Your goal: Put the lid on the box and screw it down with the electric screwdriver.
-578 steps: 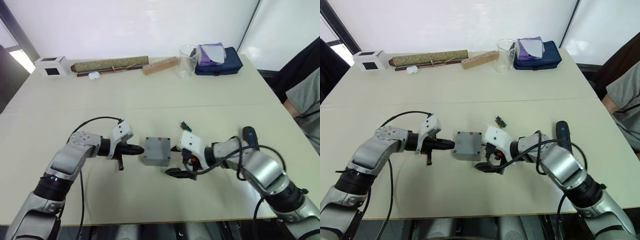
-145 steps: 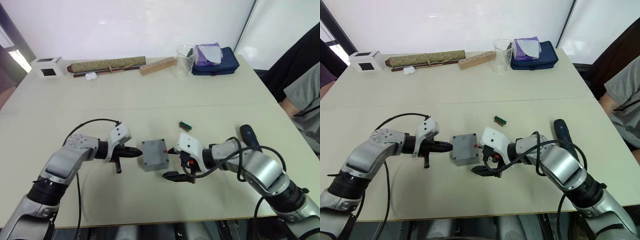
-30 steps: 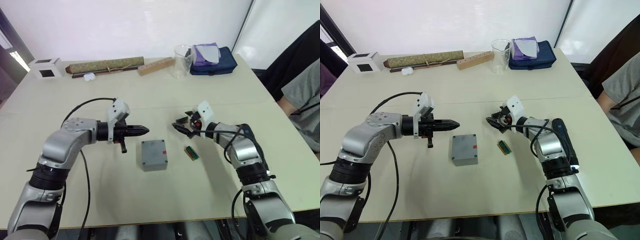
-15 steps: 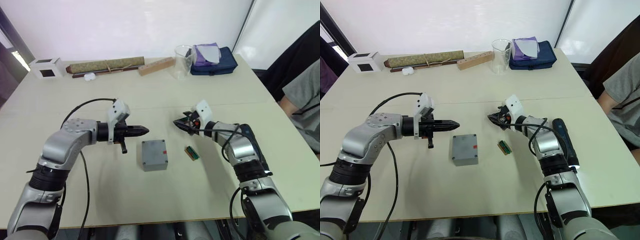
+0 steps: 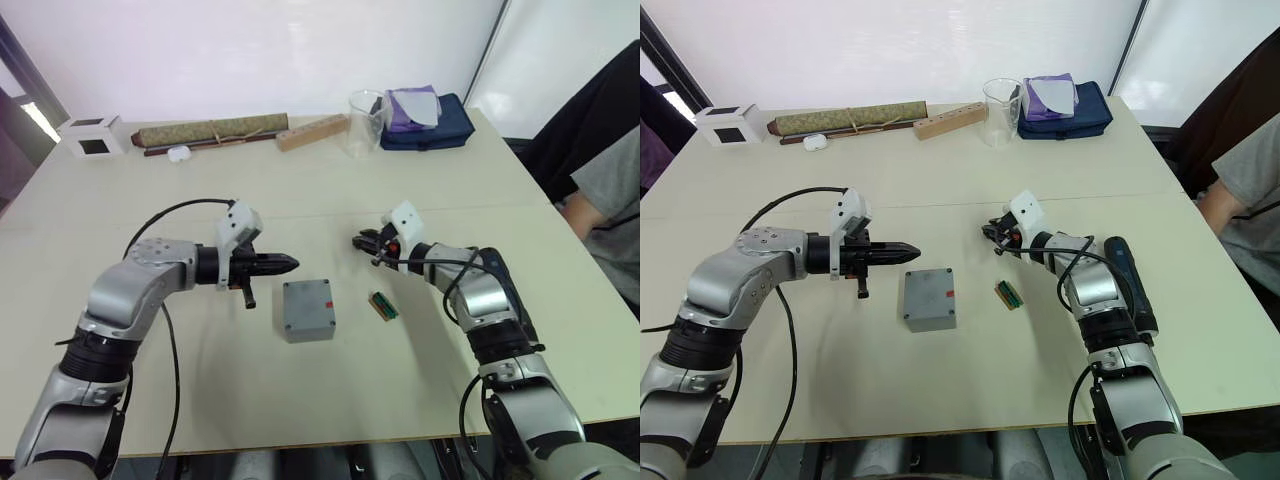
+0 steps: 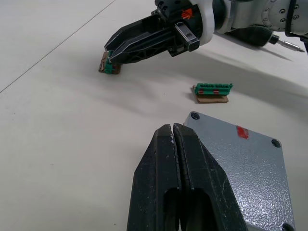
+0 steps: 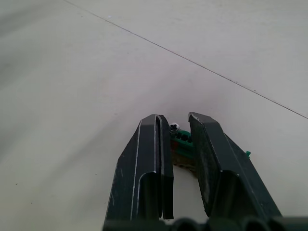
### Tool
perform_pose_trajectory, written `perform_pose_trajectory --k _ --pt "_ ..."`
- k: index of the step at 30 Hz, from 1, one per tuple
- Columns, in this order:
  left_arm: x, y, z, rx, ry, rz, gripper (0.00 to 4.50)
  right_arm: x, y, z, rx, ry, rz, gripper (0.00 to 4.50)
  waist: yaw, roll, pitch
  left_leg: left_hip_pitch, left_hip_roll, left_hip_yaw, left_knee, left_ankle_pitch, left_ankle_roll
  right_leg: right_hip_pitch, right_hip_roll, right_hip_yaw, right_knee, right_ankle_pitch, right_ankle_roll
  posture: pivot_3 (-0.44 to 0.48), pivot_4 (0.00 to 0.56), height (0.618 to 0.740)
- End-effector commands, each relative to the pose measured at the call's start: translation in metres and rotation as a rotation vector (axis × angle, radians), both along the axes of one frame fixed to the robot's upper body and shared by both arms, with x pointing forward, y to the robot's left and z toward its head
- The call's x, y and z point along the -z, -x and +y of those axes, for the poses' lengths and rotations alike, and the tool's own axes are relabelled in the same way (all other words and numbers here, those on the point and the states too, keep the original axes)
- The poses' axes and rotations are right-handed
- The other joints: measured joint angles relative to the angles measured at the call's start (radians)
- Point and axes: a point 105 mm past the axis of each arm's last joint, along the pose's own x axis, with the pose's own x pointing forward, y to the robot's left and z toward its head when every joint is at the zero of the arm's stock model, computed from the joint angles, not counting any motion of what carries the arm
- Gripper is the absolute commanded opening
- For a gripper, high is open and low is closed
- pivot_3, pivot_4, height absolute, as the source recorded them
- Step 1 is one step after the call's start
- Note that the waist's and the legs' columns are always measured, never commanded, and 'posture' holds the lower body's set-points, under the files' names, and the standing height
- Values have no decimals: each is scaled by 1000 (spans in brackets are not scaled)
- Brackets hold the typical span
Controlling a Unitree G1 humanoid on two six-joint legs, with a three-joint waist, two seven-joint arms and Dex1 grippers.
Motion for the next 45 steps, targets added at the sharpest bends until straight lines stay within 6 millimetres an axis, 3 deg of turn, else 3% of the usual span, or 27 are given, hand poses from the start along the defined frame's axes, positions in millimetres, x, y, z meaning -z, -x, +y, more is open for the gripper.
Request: perform_pose_trajectory --k 1,15,19,38,42,45 --pt "-7 0 -1 8 6 -43 0 -7 -1 6 -18 -2 -27 994 0 0 0 0 0 0 0 0 0 0 0 0 0 0 0 0 150 740" --pt "-2 -1 1 8 1 -46 0 -7 -4 5 -8 4 -24 994 0 0 0 0 0 0 0 0 0 0 0 0 0 0 0 0 150 740" --pt "-1 -1 1 9 -4 -46 0 -8 -5 6 -6 4 -35 56 0 0 0 0 0 0 0 0 0 0 0 0 0 0 0 0 150 740" --pt "2 -1 1 14 -3 -44 0 -18 2 1 -5 8 -63 56 0 0 0 0 0 0 0 0 0 0 0 0 0 0 0 0 150 740" --pt "1 0 -1 19 -1 -45 0 -17 4 1 -16 31 -67 1192 0 0 0 0 0 0 0 0 0 0 0 0 0 0 0 0 150 740" --pt "-2 1 -3 21 -1 -47 0 -18 2 2 -12 34 -76 2433 0 0 0 0 0 0 0 0 0 0 0 0 0 0 0 0 150 740"
